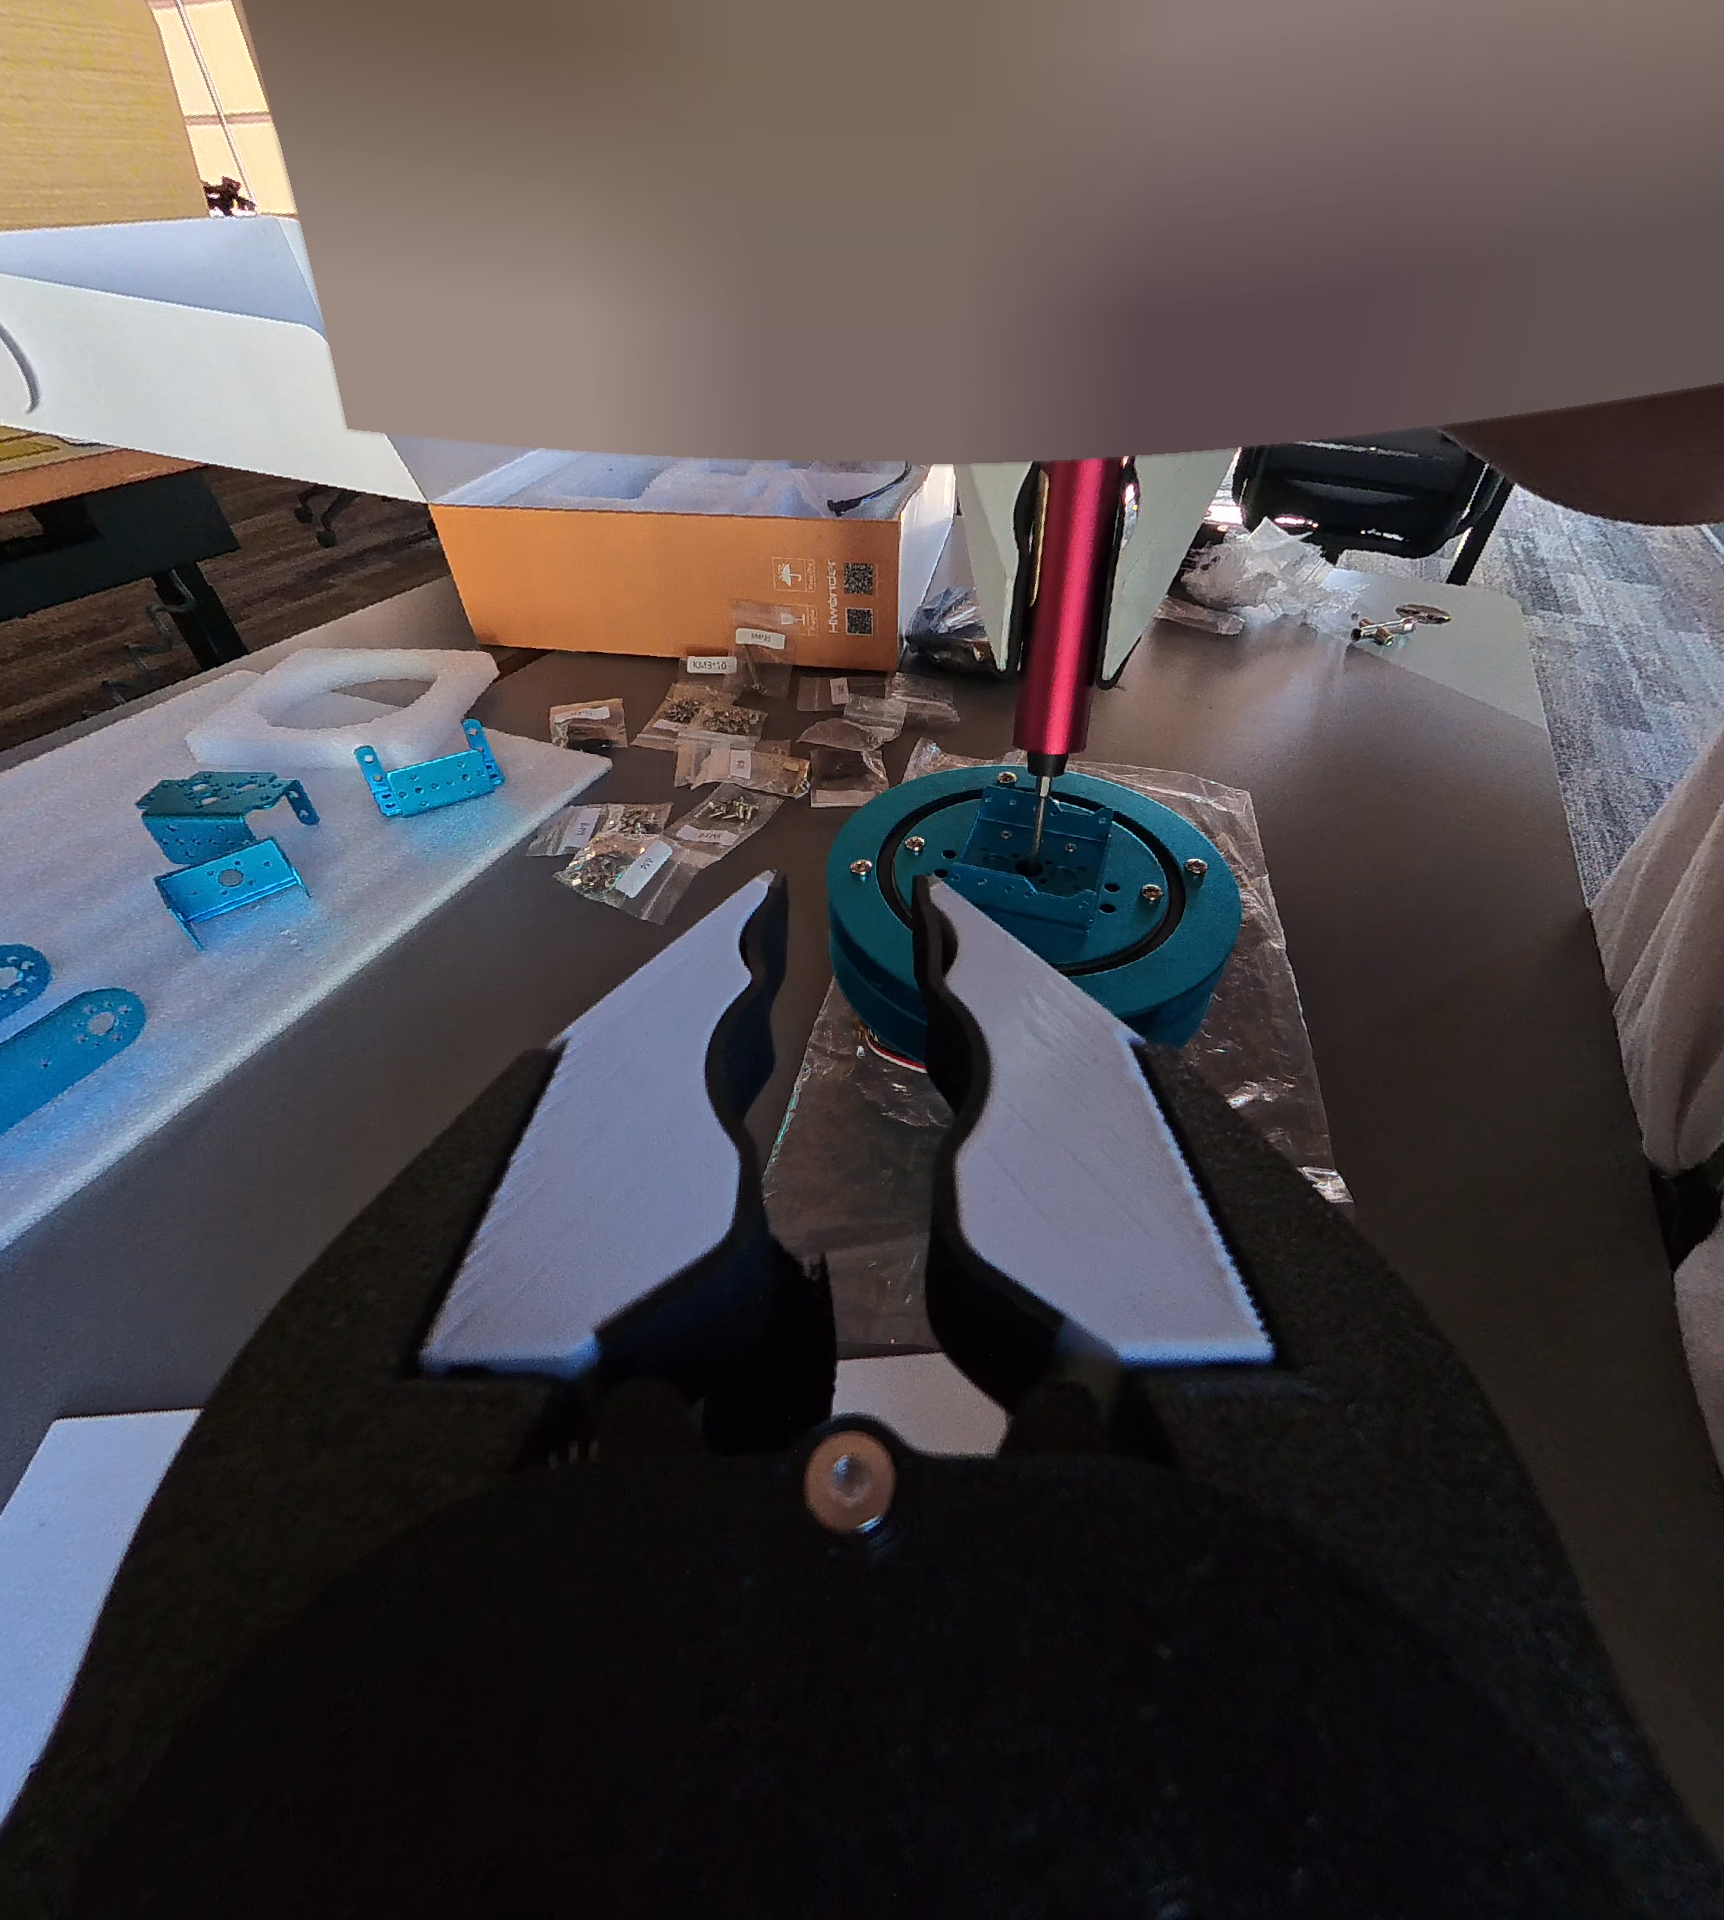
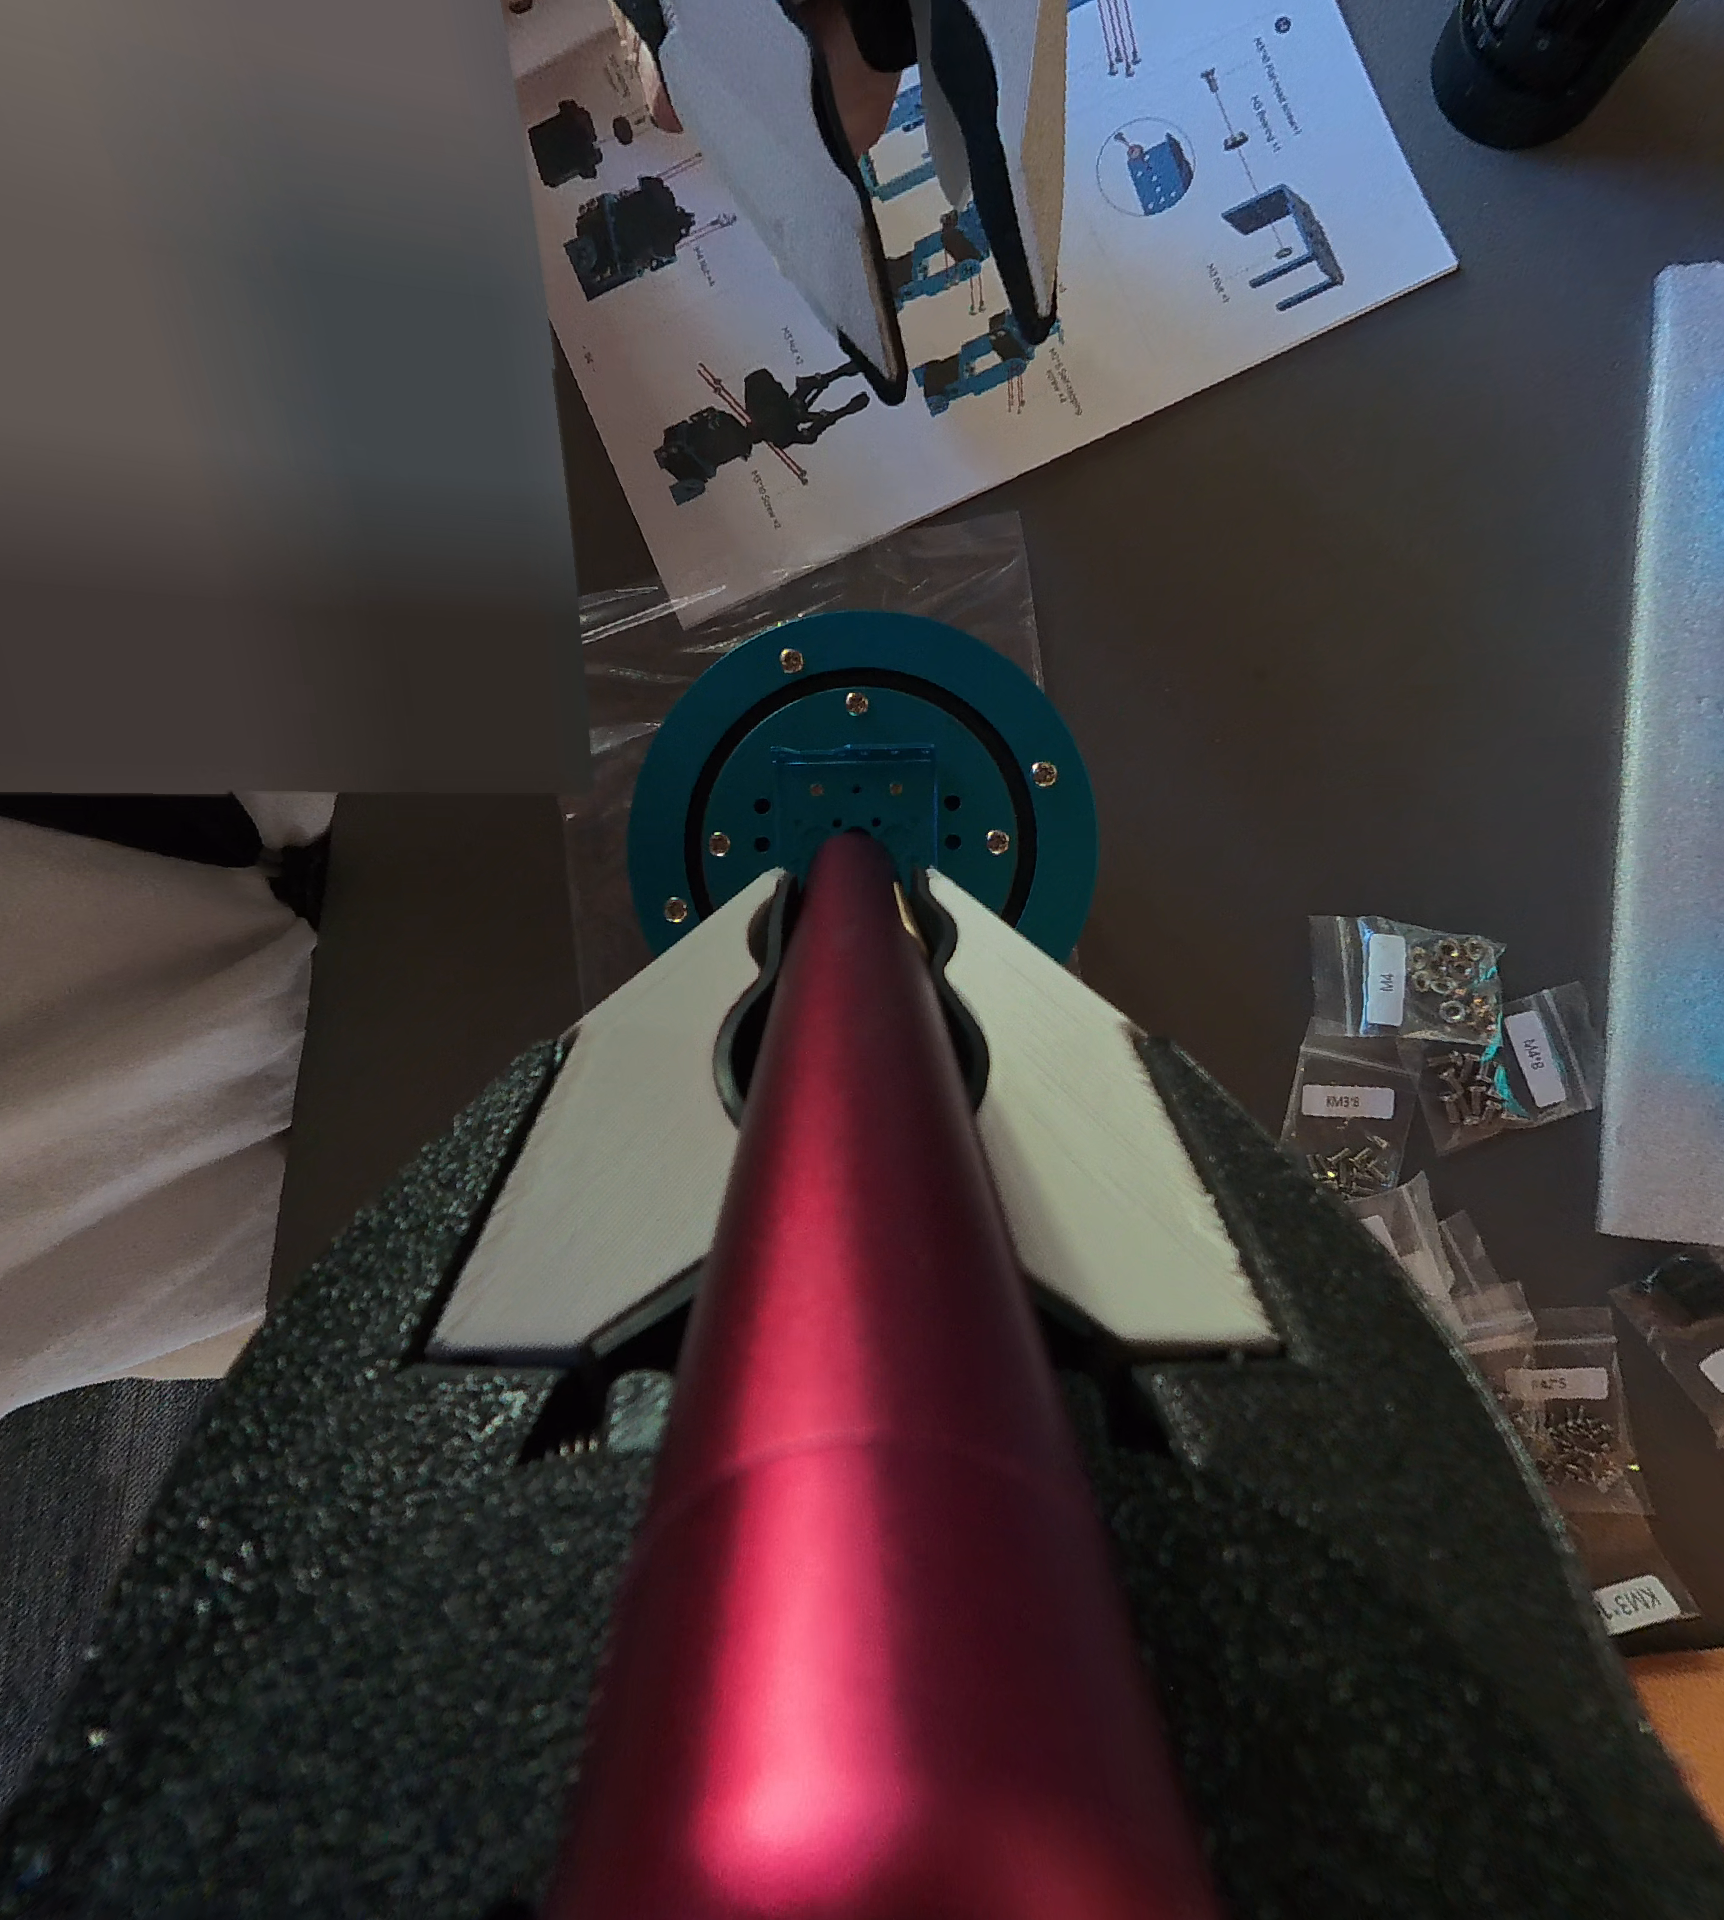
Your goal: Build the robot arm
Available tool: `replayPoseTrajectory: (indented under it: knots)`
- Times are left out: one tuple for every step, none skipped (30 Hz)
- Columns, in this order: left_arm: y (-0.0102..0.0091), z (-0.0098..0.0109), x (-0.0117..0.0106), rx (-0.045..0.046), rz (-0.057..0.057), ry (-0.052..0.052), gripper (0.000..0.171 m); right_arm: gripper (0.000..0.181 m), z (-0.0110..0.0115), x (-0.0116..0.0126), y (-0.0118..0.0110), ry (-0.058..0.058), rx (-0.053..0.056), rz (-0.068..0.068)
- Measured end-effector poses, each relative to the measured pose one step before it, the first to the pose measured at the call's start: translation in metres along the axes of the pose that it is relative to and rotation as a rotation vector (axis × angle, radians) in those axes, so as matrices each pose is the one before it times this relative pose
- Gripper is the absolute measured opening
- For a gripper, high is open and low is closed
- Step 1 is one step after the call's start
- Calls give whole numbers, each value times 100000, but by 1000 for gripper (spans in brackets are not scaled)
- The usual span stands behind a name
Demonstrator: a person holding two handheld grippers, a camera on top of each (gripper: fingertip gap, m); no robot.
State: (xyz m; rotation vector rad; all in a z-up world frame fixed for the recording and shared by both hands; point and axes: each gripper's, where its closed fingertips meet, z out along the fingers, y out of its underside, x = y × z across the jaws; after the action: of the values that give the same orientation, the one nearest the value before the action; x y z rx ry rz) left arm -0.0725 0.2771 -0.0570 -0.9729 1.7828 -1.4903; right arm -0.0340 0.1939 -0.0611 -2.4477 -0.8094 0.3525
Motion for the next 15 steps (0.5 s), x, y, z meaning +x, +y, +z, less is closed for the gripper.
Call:
replayPoseTrajectory:
  knots:
    - [-4, 7, 15, 22, 27, 58, 23, 21, 3, 19, 0, 19, -183, -89]
    - [5, 2, 27, -42, -31, 116, 23, 20, 4, 26, 2, 141, -177, -133]
    - [14, 12, 3, -48, -1, 2, 23, 20, -6, 14, -20, 109, -134, -162]
    - [-3, -6, -5, 35, 67, -42, 23, 20, 4, -10, -1, -146, -172, 4]
    - [2, 4, 14, -22, 35, 61, 23, 20, -12, -1, -8, 85, -211, -192]
    - [5, -3, 3, -36, -3, 23, 23, 20, -36, 3, -10, 123, -144, -261]
    - [-6, -4, -1, 54, 60, -19, 23, 20, -29, -9, -24, 11, -106, -27]
    - [-11, -4, 12, 14, 22, -2, 23, 20, -38, 34, -6, 395, -124, -255]
    - [-3, -4, -2, 25, -37, 28, 23, 20, -39, 10, -26, 193, -67, -229]
    - [-23, -10, 19, 118, -11, 55, 23, 22, -16, -10, -7, -78, -212, 116]
    - [-14, -7, 20, 41, -24, 89, 23, 21, -8, -7, -14, 80, -202, -235]
    - [-10, 3, 16, -9, 1, 57, 23, 21, 8, -28, -2, -85, -211, -233]
    - [-6, -2, 22, 48, 93, 4, 23, 22, 29, -31, -5, -249, -52, -85]
    - [4, 8, 8, -43, 108, -10, 23, 22, 27, 7, 9, -201, 17, 124]
    - [19, 0, 23, -67, 39, 23, 23, 22, 51, 11, 24, -230, 8, 240]
